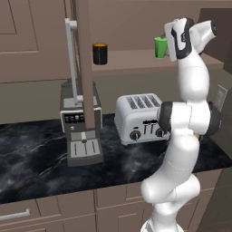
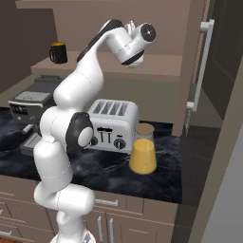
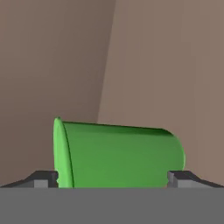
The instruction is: There is a tray on the dining counter. Grab the cup, mug, and pitcher and place them on the tray. The pitcher may be placed next to the tray if it cannot fit the tray.
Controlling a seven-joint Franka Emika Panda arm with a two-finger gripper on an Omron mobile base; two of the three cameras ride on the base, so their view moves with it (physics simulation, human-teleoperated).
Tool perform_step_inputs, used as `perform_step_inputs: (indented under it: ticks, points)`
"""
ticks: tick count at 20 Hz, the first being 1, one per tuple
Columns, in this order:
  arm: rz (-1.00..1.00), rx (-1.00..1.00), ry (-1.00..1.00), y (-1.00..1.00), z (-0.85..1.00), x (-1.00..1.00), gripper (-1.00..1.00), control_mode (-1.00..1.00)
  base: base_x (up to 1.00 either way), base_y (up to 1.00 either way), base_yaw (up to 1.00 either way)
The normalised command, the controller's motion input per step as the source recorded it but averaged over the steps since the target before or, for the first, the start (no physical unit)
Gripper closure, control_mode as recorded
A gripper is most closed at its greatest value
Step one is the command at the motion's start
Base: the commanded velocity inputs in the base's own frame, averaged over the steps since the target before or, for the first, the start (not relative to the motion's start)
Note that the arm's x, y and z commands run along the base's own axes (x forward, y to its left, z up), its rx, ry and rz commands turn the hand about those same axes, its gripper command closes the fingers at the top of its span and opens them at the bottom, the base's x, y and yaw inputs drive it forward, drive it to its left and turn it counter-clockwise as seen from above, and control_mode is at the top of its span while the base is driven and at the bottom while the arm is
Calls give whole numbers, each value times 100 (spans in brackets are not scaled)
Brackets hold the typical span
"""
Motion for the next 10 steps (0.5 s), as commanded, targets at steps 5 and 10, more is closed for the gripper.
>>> perform_step_inputs:
  ticks: [5, 10]
  points:
    - [0, 0, 8, 0, -7, 0, -100, -100, 0, 0, 0]
    - [0, 0, 2, 0, -6, 0, 100, -100, 0, 0, 0]
